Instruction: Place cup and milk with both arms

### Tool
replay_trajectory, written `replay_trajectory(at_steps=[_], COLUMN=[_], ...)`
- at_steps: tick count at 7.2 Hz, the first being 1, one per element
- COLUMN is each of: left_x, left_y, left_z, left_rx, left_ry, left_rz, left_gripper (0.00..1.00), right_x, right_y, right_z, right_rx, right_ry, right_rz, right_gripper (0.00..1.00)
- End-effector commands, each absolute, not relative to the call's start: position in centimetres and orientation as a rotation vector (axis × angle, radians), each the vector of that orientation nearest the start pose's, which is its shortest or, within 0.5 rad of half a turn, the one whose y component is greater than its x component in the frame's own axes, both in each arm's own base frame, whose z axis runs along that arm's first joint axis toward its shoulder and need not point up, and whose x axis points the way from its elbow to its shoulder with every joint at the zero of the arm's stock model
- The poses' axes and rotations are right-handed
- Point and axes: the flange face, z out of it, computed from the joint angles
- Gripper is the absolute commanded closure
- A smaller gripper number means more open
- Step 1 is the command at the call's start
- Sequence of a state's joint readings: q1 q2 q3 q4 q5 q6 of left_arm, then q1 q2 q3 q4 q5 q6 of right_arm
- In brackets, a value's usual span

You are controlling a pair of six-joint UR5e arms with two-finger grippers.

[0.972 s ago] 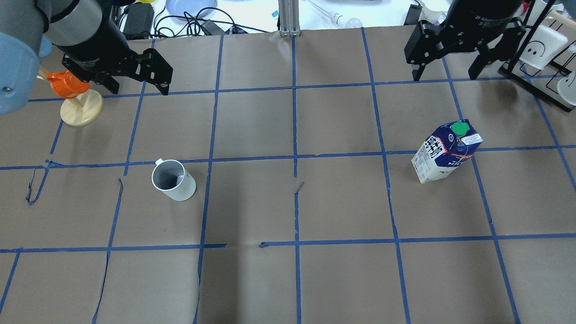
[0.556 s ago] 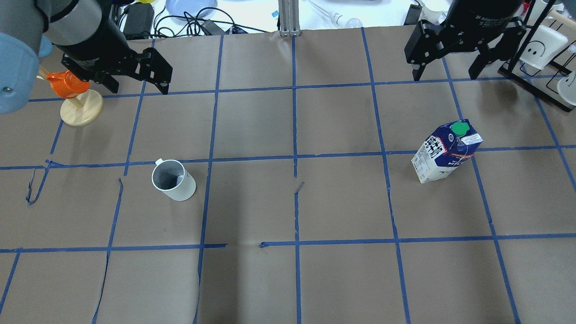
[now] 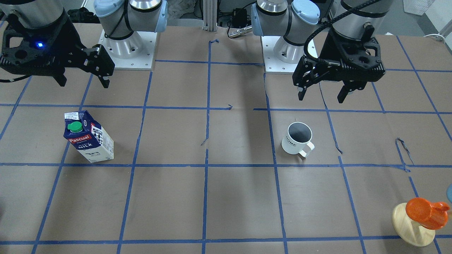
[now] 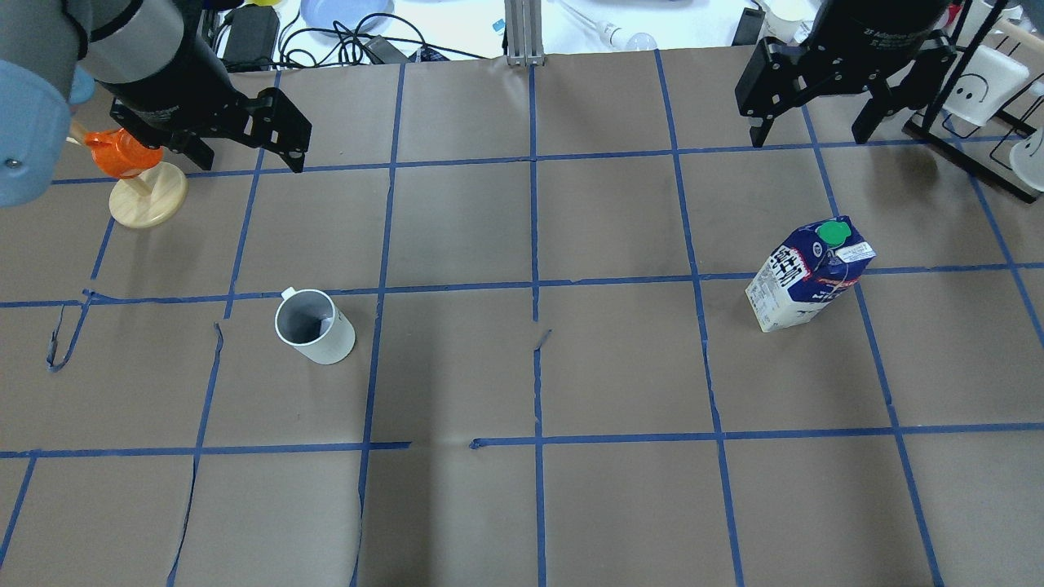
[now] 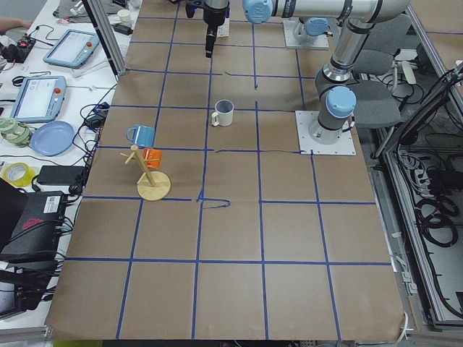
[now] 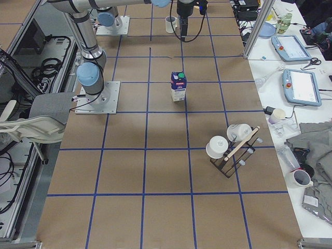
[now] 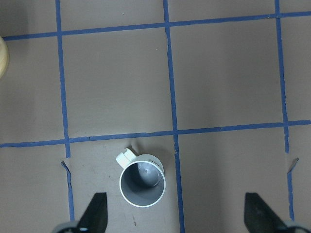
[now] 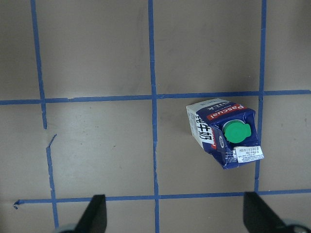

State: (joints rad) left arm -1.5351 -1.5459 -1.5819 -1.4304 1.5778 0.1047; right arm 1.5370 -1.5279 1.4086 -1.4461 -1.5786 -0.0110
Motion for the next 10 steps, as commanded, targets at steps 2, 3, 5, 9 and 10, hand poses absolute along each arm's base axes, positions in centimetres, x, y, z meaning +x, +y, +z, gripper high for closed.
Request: replay_trajectory(at_steps=[2, 3, 5, 9, 10], left_x=[-11.1, -11.4, -11.1, -10.6, -6.8], left_y=[-49.5, -49.3, -49.7, -49.8, -50.9], left_z=[50.5, 49.8, 49.6, 49.8, 47.6], left_rx=[0.097, 0.095, 0.09, 0.09, 0.242], left_ry=[3.112, 3.119, 3.117, 3.117, 3.111], left_rz=[-0.223, -0.21, -0.21, -0.214, -0.142], left_gripper=[0.0, 0.0, 0.0, 0.0, 0.0], right_x=[11.6, 11.5, 11.5, 11.5, 11.5], right_y=[-51.1, -51.1, -51.0, -51.0, -51.1], right_z=[53.3, 53.3, 53.4, 53.4, 53.3], right_rx=[0.034, 0.034, 0.034, 0.034, 0.034], right_ry=[3.147, 3.149, 3.149, 3.149, 3.149], right_rz=[0.01, 0.012, 0.008, 0.01, 0.012], right_gripper=[0.0, 0.0, 0.0, 0.0, 0.0])
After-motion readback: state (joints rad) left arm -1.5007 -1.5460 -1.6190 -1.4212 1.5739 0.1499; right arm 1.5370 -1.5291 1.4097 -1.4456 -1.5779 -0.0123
